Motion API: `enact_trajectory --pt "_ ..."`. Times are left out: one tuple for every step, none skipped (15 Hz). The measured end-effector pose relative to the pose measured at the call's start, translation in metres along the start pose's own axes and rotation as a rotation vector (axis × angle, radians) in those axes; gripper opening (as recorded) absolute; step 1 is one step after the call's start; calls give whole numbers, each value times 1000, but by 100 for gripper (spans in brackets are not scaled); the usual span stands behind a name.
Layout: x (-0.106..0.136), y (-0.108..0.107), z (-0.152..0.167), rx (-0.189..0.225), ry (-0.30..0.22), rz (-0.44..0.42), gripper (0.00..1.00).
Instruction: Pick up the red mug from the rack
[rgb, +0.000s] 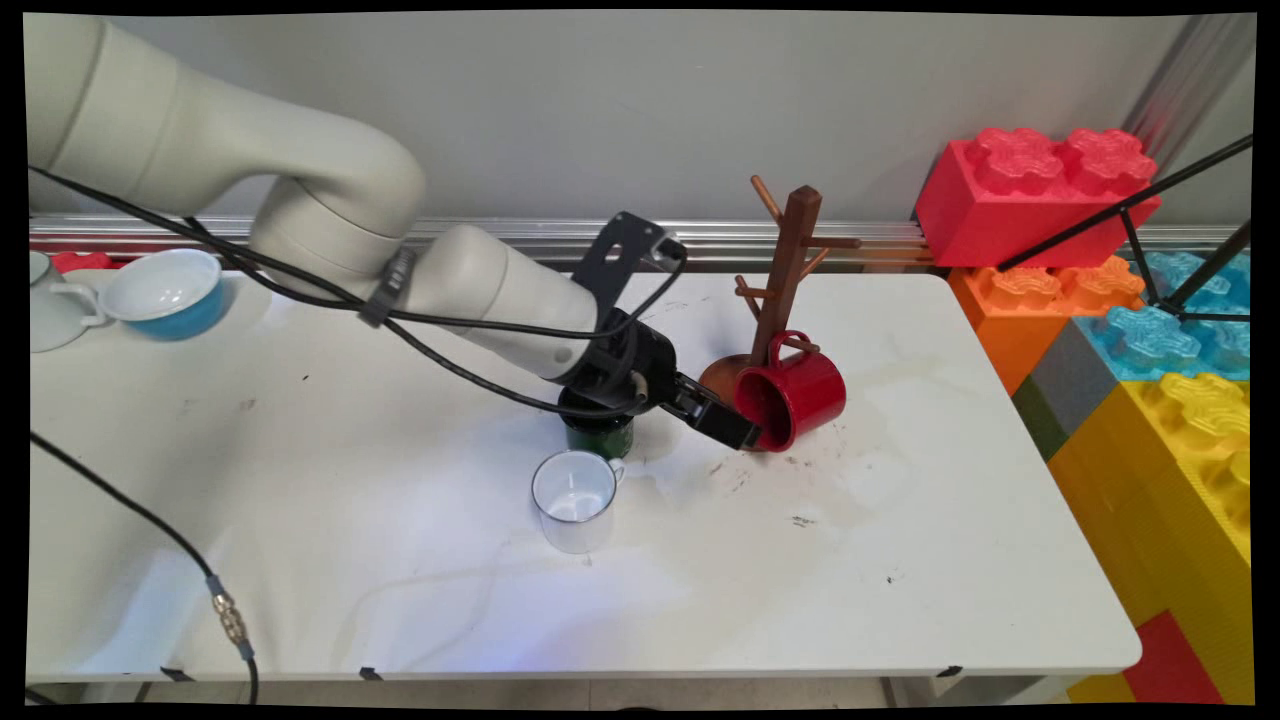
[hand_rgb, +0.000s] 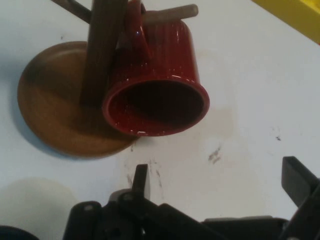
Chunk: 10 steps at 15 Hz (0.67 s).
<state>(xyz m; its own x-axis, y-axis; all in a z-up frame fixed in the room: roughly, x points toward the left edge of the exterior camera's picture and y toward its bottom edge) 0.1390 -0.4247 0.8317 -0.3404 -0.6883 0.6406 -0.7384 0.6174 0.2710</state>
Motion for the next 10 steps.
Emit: enact_trajectory --pt "1 1 5 0 -1 -4 100" --pt "1 1 9 0 -1 -8 100" --pt "2 1 12 1 0 -13 100" --pt "2 1 16 1 3 -20 100" --pt "3 1 20 2 6 -27 100" --pt "3 1 22 2 10 -33 100" --pt "3 1 24 3 12 -39 100" --pt "3 0 27 3 15 -45 100" --pt "3 0 30 4 19 -51 100" --pt "3 -1 34 5 22 -55 100"
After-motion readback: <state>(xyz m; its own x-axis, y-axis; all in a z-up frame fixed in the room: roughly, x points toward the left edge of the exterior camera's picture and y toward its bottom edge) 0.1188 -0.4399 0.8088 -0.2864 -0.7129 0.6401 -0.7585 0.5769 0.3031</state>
